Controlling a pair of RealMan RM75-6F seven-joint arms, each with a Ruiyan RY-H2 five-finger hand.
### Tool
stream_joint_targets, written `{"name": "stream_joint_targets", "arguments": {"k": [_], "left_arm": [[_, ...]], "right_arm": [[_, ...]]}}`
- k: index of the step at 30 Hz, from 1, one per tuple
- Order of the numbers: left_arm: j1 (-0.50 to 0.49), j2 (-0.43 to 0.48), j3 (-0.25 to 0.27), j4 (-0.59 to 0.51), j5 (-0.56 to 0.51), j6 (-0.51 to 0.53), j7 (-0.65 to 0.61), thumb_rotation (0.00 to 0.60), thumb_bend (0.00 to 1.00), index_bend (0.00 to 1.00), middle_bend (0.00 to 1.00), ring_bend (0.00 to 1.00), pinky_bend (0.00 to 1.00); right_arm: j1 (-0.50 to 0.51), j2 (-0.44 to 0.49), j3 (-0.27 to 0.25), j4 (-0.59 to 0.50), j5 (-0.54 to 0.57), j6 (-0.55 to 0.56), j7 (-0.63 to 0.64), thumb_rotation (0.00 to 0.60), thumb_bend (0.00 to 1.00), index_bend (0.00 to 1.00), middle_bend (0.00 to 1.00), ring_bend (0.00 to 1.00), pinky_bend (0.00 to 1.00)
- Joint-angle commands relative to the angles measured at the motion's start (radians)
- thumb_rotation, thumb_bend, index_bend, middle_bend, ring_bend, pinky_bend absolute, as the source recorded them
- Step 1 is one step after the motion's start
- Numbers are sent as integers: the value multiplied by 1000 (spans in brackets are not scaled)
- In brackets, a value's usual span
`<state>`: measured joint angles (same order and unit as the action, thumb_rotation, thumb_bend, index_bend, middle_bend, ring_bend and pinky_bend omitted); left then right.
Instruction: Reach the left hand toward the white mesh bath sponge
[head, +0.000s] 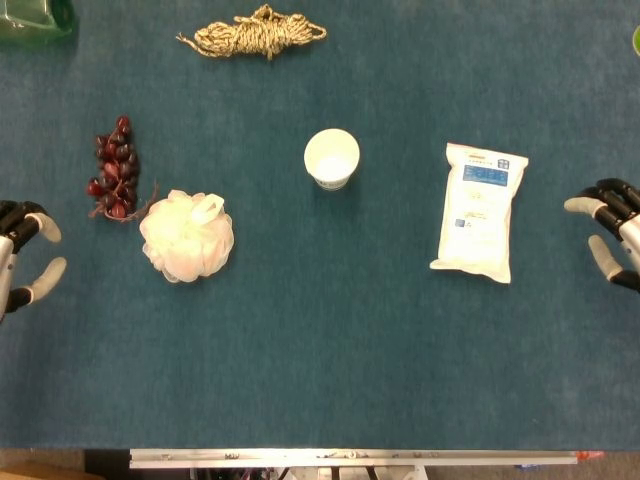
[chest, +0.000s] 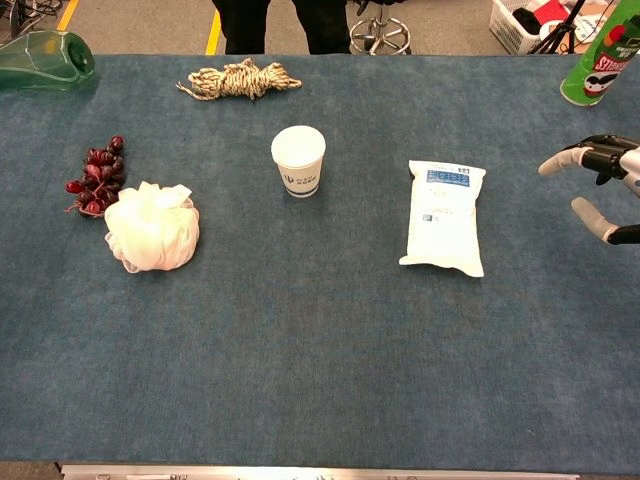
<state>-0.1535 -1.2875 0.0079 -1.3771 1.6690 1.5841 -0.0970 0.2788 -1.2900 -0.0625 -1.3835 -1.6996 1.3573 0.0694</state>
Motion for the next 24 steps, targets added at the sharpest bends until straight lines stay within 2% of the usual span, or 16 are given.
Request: {"name": "stream_joint_targets", "arguments": {"k": [1, 3, 8, 11, 15, 19, 22, 24], "left_arm": [[-2, -6, -2, 7, 3, 1, -5, 600, 228, 495, 439, 401, 648], [-4, -8, -2, 12, 5, 1, -5, 600, 228, 484, 439, 421, 725], [-5, -23, -8, 34, 9, 8, 24, 600, 228, 472, 434, 434, 781], [2, -37, -16, 46, 11, 31, 54, 600, 283, 471, 347, 420, 870], [5, -35, -16, 33, 8, 34, 46, 600, 478, 426, 153, 295, 910], [5, -30, -15, 27, 7, 32, 48, 600, 679, 342, 25, 224, 912], [5, -31, -16, 26, 5, 31, 51, 600, 803, 297, 0, 195, 912], [5, -28, -14, 22, 4, 26, 53, 600, 837, 270, 0, 184, 912]], "right_arm": [[-3, 2, 0, -1, 2, 3, -2, 600, 494, 299, 314, 193, 395], [-5, 4, 1, -3, 3, 6, -4, 600, 493, 299, 315, 193, 395], [-10, 6, 2, -8, 3, 14, -9, 600, 494, 299, 320, 193, 395], [-8, 5, 1, -6, 4, 8, -9, 600, 493, 299, 321, 194, 395], [-6, 3, 1, -5, 4, 2, -9, 600, 493, 299, 323, 194, 395], [-6, 2, 1, -5, 5, 1, -10, 600, 493, 299, 324, 193, 395], [-6, 2, 1, -5, 6, 0, -10, 600, 493, 299, 324, 193, 395], [-6, 2, 1, -5, 6, 0, -10, 600, 493, 299, 324, 194, 395]]}}
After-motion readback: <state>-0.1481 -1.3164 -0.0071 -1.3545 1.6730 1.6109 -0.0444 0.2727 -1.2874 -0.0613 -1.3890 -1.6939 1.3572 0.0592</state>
